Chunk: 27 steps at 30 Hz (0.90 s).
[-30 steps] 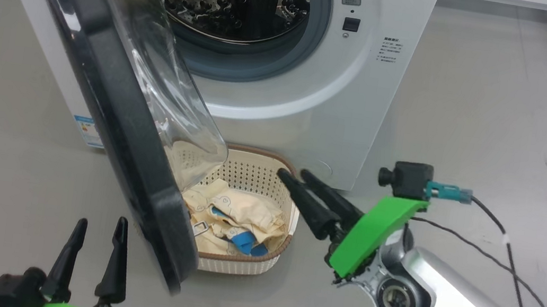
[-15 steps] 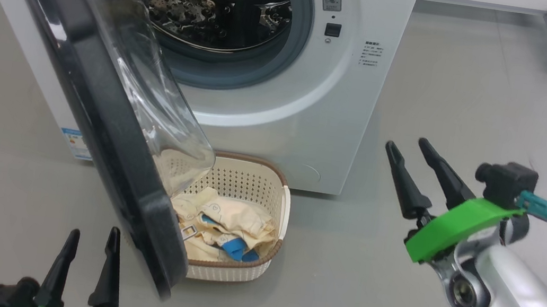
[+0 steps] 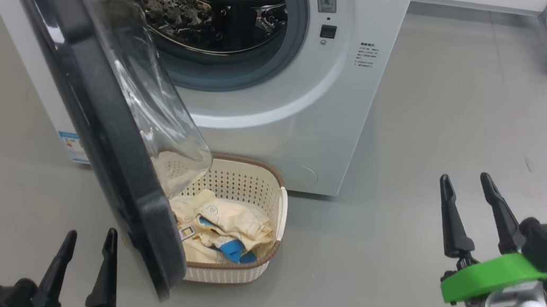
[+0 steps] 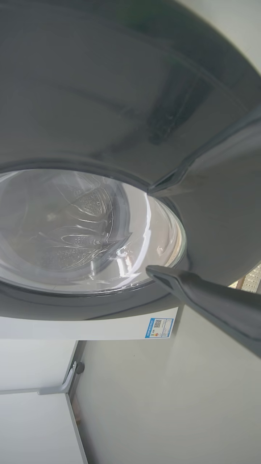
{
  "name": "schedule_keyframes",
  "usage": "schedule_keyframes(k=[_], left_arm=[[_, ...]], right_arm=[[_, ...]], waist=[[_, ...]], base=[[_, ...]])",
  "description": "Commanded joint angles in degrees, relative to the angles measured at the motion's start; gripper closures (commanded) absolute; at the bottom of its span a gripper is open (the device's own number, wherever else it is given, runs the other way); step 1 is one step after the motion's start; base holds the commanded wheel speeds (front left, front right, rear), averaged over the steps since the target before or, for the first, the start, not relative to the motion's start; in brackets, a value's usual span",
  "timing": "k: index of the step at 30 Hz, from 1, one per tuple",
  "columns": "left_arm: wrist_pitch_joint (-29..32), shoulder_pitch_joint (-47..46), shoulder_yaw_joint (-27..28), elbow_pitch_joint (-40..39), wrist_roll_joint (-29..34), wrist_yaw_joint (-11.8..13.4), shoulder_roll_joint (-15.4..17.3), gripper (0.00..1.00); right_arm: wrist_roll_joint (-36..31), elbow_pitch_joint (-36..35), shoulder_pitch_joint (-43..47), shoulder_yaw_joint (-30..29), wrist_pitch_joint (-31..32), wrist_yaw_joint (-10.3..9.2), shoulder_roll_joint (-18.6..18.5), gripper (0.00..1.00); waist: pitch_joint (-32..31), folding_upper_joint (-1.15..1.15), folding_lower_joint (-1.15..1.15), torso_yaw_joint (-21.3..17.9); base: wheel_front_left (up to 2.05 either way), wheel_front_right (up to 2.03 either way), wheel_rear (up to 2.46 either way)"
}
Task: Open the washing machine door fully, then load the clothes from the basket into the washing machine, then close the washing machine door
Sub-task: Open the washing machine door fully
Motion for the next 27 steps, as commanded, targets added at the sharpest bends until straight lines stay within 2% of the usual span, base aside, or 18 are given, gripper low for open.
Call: schedule_keyframes(k=[1, 9, 27], left_arm=[[-0.6, -1.2, 2.1, -1.9, 0.2, 0.0, 0.7, 0.0], [-0.6, -0.8, 2.4, -1.8, 0.2, 0.0, 0.6, 0.0], [-0.6, 0.1, 2.8, -1.6, 0.1, 0.0, 0.6, 0.0]], right_arm=[[-2.4, -3.0, 0.5, -0.9, -0.5, 0.21, 0.3, 0.0], [-8.2, -7.1, 7.0, -5.6, -0.5, 0.21, 3.3, 0.0], [-11.6, -8.2, 14.6, -13.3, -0.5, 0.21, 6.0, 0.0]], waist=[[0.0, 0.0, 0.0, 0.0], [0.0, 0.0, 0.0, -0.4], [-0.3, 0.0, 0.0, -0.9]], base=[[0.0, 0.0, 0.0], [0.0, 0.0, 0.0], [0.0, 0.0, 0.0]])
